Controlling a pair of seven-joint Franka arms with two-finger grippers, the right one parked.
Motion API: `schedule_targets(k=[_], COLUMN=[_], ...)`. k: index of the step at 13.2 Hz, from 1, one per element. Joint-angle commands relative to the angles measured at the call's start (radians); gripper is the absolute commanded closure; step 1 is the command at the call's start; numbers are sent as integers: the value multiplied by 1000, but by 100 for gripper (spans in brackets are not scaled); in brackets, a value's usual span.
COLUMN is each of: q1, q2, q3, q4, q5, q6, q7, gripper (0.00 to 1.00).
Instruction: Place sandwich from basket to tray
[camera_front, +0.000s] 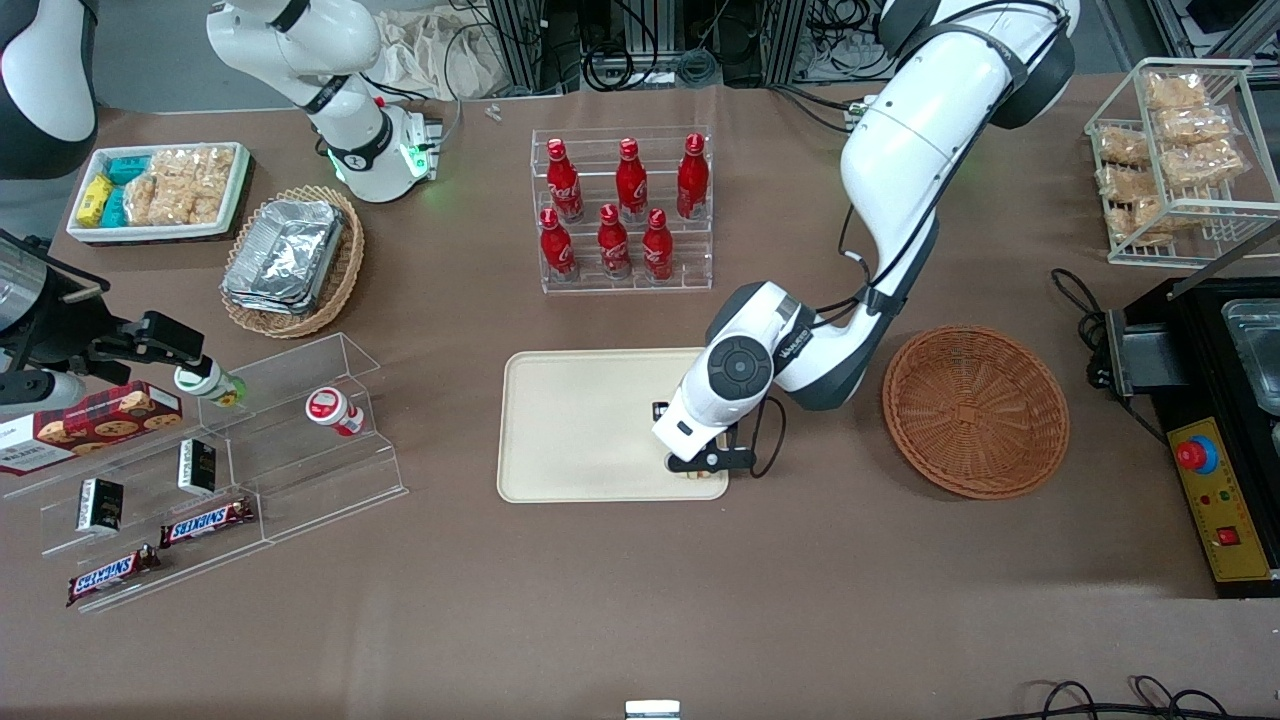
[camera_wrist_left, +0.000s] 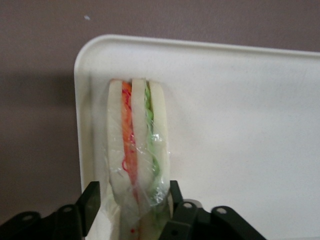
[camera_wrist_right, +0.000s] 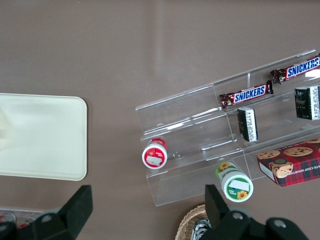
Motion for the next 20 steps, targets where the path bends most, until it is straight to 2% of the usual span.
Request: schedule_targets(k=[1,5,10,12,15,20], q1=[0,61,234,265,347,502], q2=[-75,-214,-358,-440,-559,-720], q3=[12,35,35,36,36,36], q4=[4,4,3,3,-21,-155], q5=[49,49,47,47,47,17], q6=[-60,-130,-212,-264,-416,-428], q7=[-34,-33,-16,-11,54,301], gripper=[0,0,0,0,0,0])
